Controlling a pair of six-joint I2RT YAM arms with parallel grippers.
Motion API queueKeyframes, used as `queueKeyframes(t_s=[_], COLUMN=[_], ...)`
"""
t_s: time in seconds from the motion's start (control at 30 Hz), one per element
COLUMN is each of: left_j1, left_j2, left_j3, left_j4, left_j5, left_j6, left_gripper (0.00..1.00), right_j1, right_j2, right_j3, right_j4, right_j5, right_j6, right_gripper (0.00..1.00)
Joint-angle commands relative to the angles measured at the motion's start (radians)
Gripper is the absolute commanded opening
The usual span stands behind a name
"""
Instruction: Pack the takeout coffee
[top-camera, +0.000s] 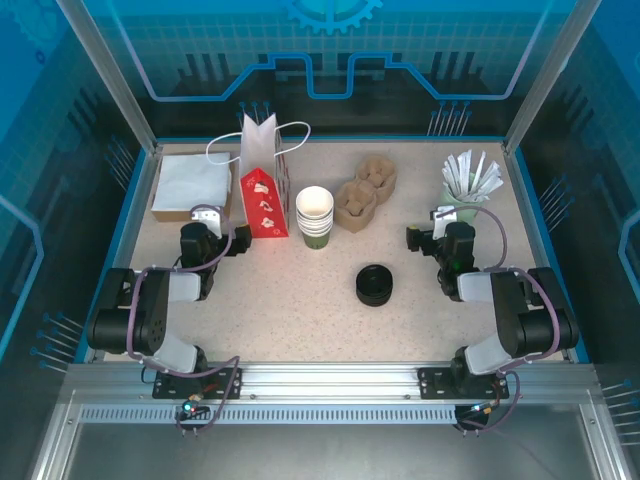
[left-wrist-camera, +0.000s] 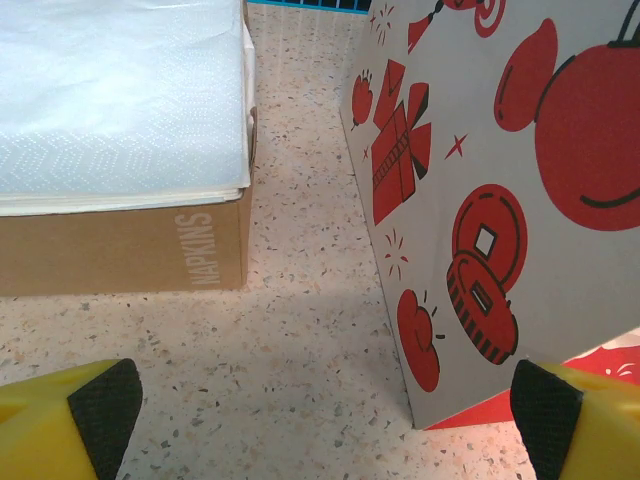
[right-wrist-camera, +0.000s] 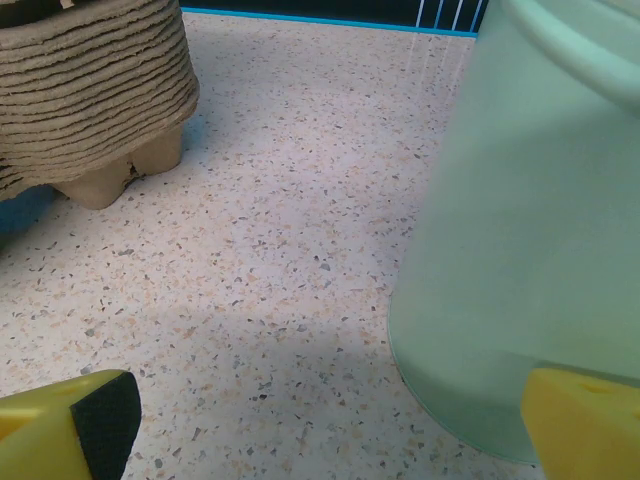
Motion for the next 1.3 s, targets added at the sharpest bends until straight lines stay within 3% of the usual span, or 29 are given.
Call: queueKeyframes(t_s=[0.0, 0.57, 0.67, 0.77, 0.93, 1.13, 1.27], left_j1=[-0.007, -0.007, -0.006, -0.011, -0.015, -0.016, -0.015], left_j2=[-0.005, -0.018, -0.103, -0.247, -0.518, -0.692, -0.733], left_j3=[0.021, 0.013, -0.014, -0.003, 0.069, 0.245, 0.295], left_j4=[0.009, 0.018, -0.005, -0.166, -0.58, -1.137, -1.322], left_j5=[-0.011, -0.032, -0.077, -0.126, -0.16, 0.048, 0.27], left_j6=[0.015, 0.003, -0.013, -0.05, -0.264, -0.437, -0.552], left_gripper=[0.99, 0.99, 0.99, 0.99, 0.99, 0.99, 0.99], right_j1=[-0.013, -0.019, -0.021, -0.018, -0.001, 0.048, 0.13], right_j2=[-0.006, -0.011, -0.08, -0.209, -0.447, -0.627, -0.646], right_j3=[0.019, 0.018, 0.048, 0.069, 0.192, 0.369, 0.499], right_j4=[0.027, 0.027, -0.089, -0.257, -0.762, -1.222, -1.377], right_j5=[-0.01, -0.027, -0.015, -0.002, 0.039, -0.108, -0.225], right_j6=[-0.008, -0.006, 0.0, -0.002, 0.119, 0.347, 0.524], right_gripper=[1.0, 1.0, 1.0, 1.0, 1.0, 1.0, 0.98])
